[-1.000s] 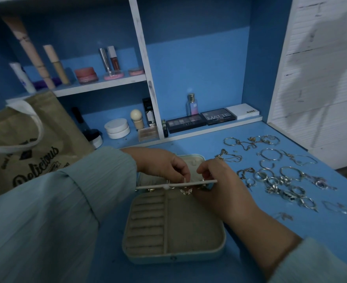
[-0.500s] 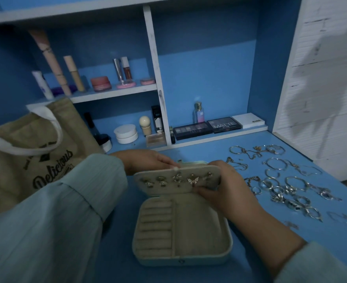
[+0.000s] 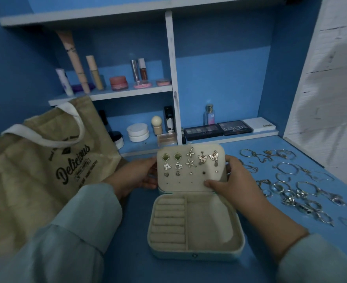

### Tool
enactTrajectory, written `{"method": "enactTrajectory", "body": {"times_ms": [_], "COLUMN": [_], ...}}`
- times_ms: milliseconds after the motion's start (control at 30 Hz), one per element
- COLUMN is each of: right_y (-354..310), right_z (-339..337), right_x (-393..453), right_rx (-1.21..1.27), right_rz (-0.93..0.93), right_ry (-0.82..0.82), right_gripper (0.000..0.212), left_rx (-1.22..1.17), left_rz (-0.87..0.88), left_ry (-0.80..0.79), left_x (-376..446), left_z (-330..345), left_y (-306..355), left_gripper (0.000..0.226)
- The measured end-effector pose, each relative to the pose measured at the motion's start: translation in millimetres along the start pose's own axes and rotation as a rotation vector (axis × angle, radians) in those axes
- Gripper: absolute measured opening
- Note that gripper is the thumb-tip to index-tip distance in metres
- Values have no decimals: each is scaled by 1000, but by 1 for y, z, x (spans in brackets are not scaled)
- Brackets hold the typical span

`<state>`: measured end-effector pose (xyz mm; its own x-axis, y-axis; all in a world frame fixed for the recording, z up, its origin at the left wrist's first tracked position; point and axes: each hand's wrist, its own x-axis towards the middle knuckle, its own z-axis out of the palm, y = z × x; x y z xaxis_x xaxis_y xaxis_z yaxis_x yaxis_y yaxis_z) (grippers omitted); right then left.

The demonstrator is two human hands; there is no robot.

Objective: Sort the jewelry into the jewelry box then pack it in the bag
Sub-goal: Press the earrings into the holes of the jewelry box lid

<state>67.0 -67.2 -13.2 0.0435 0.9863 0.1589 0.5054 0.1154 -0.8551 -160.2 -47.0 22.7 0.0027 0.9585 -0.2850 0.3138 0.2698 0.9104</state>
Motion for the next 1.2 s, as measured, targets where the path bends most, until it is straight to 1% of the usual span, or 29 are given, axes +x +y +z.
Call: {"method": "enactTrajectory", "body": {"times_ms": [67,167,267,400,467,567,767,867,1067,1133,1200], "right_y": [4,6,6,11,12,14,16,16,12,11,11], "right_z": [3,3,2,3,3,3,4,4,2,1,0], "right_x": [1,1,-1,-1,-2,0,1,0,-1,-2,-1], "right_rx": [-11,-92,-104,-89,-93,-110,-151,-157,-179,-186,-198], "right_rz": [-16,-42,-66,-52,-48,-37,6,12,37,62,77], "right_ry": [24,55,58,69,53,12,-42,-46,-68,-71,-72], "right_gripper": [63,61,55,59,54,36,30,31,39,44,43], "left_rx": [-19,-33,79,101,148,246,347,365,380,423,494], "left_rz": [54,141,274,357,368,408,440,419,400,403,411], "left_ry": [68,180,296,382,415,415,385,404,386,386,347], "left_x": [-1,-2,-3,-4,-2,5,8,9,8,7,6], "left_z": [5,13,18,27,30,30,30,30,30,29,27], "left_y": [-4,-13,-25,-33,-36,-45,-49,-50,-51,-49,-45], "left_gripper": [38,31,20,28,29,26,25,26,29,29,27]}}
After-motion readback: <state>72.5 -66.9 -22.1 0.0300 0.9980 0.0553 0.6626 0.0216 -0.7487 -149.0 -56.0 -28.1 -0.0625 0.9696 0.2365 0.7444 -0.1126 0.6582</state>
